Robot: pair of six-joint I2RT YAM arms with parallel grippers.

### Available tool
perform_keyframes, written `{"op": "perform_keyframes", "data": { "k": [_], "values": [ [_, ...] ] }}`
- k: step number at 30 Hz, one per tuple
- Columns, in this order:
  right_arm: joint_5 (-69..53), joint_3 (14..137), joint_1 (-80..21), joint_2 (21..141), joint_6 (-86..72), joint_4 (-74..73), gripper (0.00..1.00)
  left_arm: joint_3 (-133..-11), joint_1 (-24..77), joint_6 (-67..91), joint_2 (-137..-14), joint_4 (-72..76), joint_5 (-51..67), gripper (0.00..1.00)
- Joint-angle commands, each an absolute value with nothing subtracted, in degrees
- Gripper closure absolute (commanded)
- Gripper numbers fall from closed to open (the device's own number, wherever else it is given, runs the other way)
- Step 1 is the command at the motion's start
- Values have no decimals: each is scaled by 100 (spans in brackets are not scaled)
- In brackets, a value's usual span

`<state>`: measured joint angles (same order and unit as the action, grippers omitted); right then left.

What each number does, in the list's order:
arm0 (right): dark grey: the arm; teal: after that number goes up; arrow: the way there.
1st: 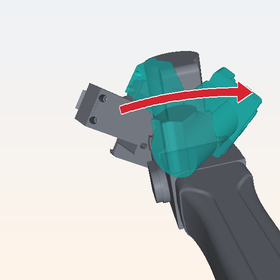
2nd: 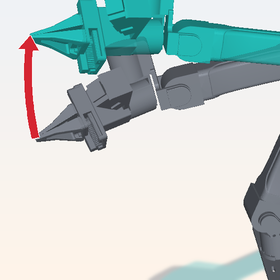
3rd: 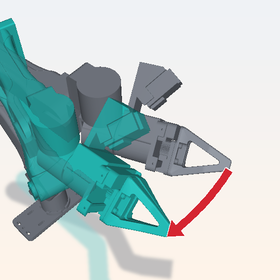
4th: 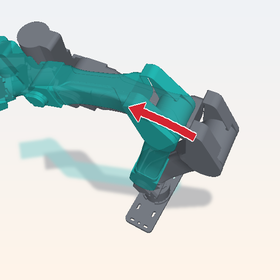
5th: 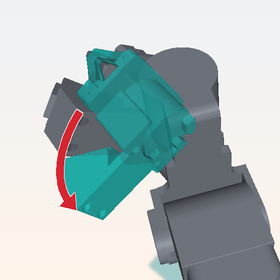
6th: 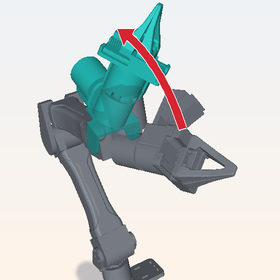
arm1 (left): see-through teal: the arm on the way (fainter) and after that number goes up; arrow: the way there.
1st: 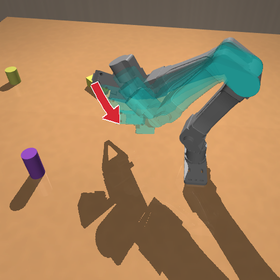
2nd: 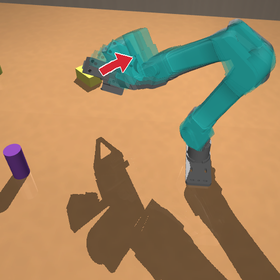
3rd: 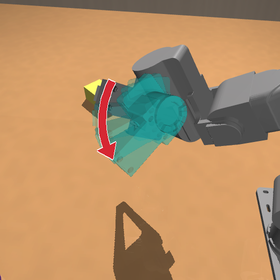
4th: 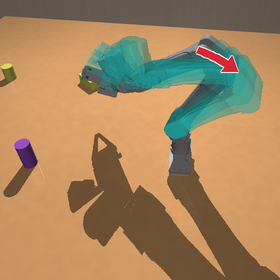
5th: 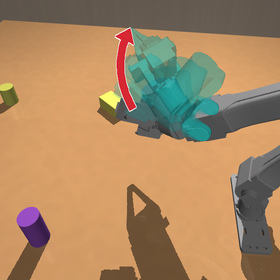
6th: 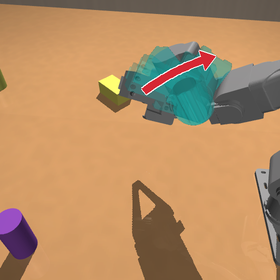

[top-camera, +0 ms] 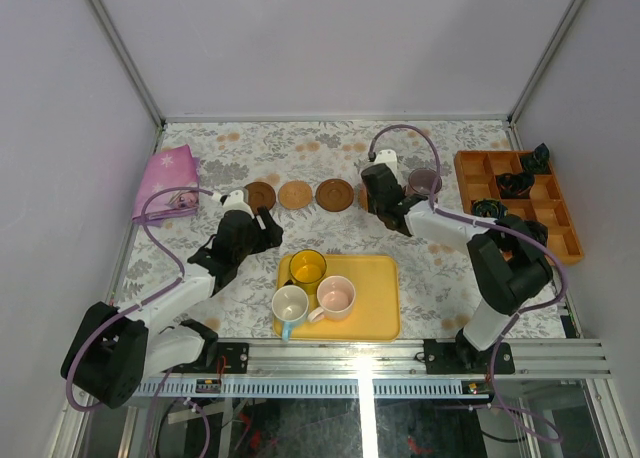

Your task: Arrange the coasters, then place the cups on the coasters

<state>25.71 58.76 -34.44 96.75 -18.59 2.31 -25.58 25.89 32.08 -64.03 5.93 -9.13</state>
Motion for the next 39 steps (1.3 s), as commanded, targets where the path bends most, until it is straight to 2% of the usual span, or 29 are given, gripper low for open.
{"op": "perform_keyframes", "data": {
  "k": [1, 30, 39],
  "values": [
    [2558, 6308, -3384, 9739, -1792, 891, 100, -2637, 2622, 3107, -6436, 687, -1044, 30],
    [2598, 6165, -3287, 9945, -2110, 828, 99, -2619, 2626, 3129, -6476, 711, -1038, 30],
    [2675, 6090, -3287, 9802, -2328, 442, 77, -2619, 2620, 3155, -6563, 766, -999, 30]
  ]
}}
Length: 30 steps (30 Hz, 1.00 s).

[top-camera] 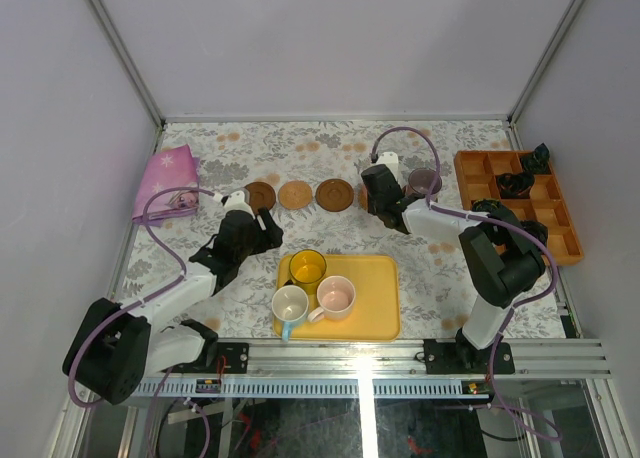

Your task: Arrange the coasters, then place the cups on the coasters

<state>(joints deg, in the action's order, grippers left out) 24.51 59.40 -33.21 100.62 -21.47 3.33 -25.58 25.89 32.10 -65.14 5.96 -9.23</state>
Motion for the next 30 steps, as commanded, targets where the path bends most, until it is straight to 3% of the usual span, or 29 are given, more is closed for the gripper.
{"op": "perform_keyframes", "data": {
  "k": [1, 5, 8, 17, 24, 30],
  "values": [
    [2687, 6086, -3287, 9788, -2341, 413, 74, -2620, 2620, 3155, -6567, 770, -996, 30],
    [2699, 6057, -3287, 9742, -2421, 294, 53, -2633, 2621, 3155, -6574, 768, -975, 30],
    [2698, 6023, -3287, 9690, -2475, 235, 45, -2623, 2620, 3173, -6570, 771, -979, 30],
    [2385, 5904, -3302, 9076, -2651, -33, 41, -2604, 2620, 3165, -6496, 761, -972, 30],
    [2051, 5564, -3480, 7957, -2727, -392, 26, -2587, 2623, 3098, -6319, 705, -972, 30],
    [1690, 5120, -3979, 7220, -2633, -849, 24, -2580, 2626, 3106, -6185, 612, -943, 30]
  ]
}}
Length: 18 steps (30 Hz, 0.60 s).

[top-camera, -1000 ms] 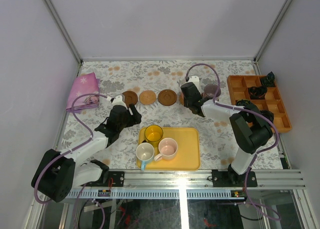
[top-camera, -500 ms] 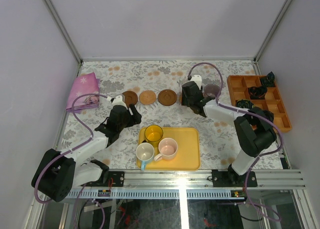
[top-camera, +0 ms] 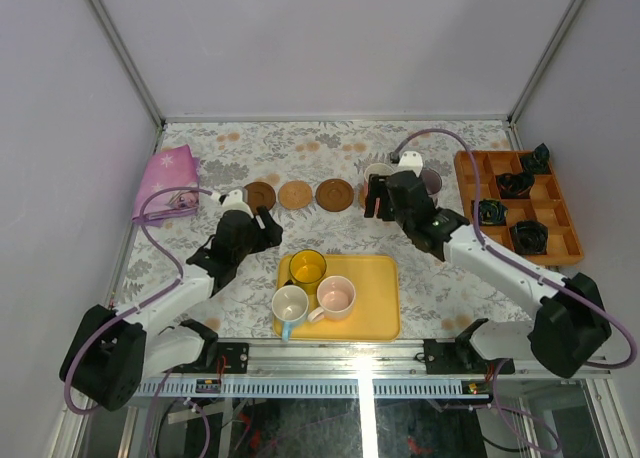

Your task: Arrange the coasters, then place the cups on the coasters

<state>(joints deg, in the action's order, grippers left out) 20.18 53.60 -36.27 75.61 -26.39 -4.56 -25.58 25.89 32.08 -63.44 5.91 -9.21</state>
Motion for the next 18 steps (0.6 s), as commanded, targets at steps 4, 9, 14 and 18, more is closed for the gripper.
{"op": "perform_keyframes", "data": {
  "k": [4, 9, 14, 18],
  "values": [
    [1383, 4821, -4547, 6919, -2615, -1068, 20, -2550, 2628, 3163, -6073, 574, -877, 30],
    [1157, 4578, -5159, 6701, -2713, -1161, 14, -2499, 2628, 3248, -5917, 535, -823, 30],
    [1149, 4509, -5620, 6734, -2856, -1532, 14, -2426, 2628, 3325, -5736, 475, -717, 30],
    [1103, 4419, -5888, 6872, -2967, -1592, 21, -2354, 2630, 3354, -5578, 426, -739, 30]
  ]
}}
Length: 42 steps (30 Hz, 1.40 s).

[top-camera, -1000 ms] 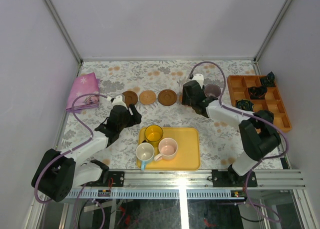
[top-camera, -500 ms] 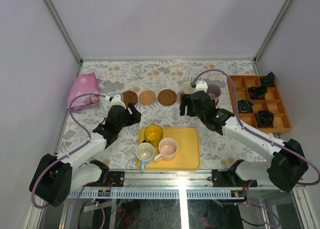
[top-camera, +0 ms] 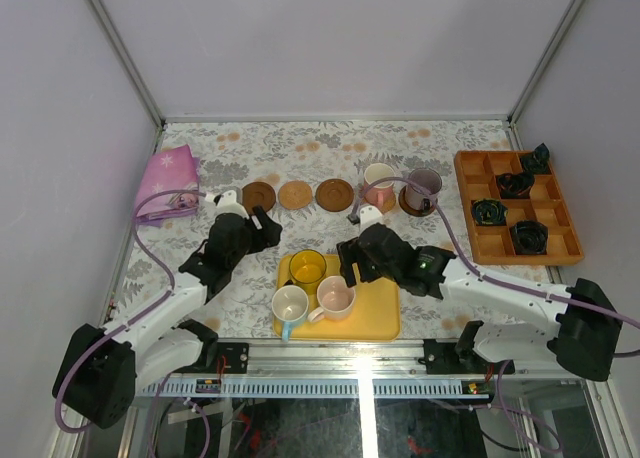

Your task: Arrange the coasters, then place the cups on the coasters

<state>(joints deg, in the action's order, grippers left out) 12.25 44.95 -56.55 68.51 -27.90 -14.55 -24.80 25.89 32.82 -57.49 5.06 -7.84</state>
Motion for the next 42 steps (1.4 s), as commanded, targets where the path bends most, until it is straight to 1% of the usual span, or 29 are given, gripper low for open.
{"op": "perform_keyframes", "data": {
  "k": [1, 5, 8, 12, 15, 18, 20, 22, 25, 30, 31, 33, 34, 36, 37, 42],
  "values": [
    [1092, 4434, -5980, 6942, -2978, -1604, 24, -2348, 2628, 3357, -5550, 417, -753, 30],
    [1137, 4616, -6269, 7303, -2988, -1770, 37, -2321, 2628, 3398, -5465, 380, -790, 30],
    [1231, 4827, -6450, 7528, -3032, -2098, 53, -2303, 2624, 3410, -5438, 376, -821, 30],
    [1404, 5016, -6576, 7696, -3184, -2678, 65, -2265, 2629, 3434, -5468, 381, -864, 30],
    [1500, 5034, -6600, 7684, -3249, -2912, 79, -2259, 2628, 3437, -5520, 416, -864, 30],
    [1890, 5143, -6605, 7700, -3230, -3202, 94, -2255, 2628, 3437, -5562, 435, -881, 30],
    [2235, 5268, -6603, 7764, -3137, -3363, 100, -2258, 2628, 3437, -5573, 442, -889, 30],
    [2597, 5350, -6601, 7843, -2960, -3439, 100, -2253, 2628, 3437, -5581, 453, -896, 30],
    [3233, 5482, -6601, 8010, -2611, -3429, 96, -2253, 2628, 3423, -5597, 473, -897, 30],
    [4086, 5664, -6601, 8379, -1939, -3056, 85, -2258, 2628, 3419, -5640, 488, -927, 30],
    [4200, 5691, -6601, 8457, -1774, -2952, 79, -2254, 2628, 3419, -5650, 486, -925, 30],
    [4369, 5770, -6601, 8600, -1623, -2849, 51, -2272, 2635, 3419, -5667, 471, -926, 30],
    [4413, 5811, -6603, 8665, -1575, -2834, 41, -2271, 2633, 3419, -5663, 471, -913, 30],
    [4520, 5867, -6603, 8752, -1562, -2845, 27, -2268, 2629, 3419, -5646, 459, -917, 30],
    [4553, 5887, -6602, 8769, -1577, -2854, 23, -2259, 2631, 3412, -5642, 470, -922, 30],
    [4622, 5918, -6602, 8473, -1929, -2918, 17, -2263, 2628, 3410, -5719, 517, -896, 30]
  ]
}}
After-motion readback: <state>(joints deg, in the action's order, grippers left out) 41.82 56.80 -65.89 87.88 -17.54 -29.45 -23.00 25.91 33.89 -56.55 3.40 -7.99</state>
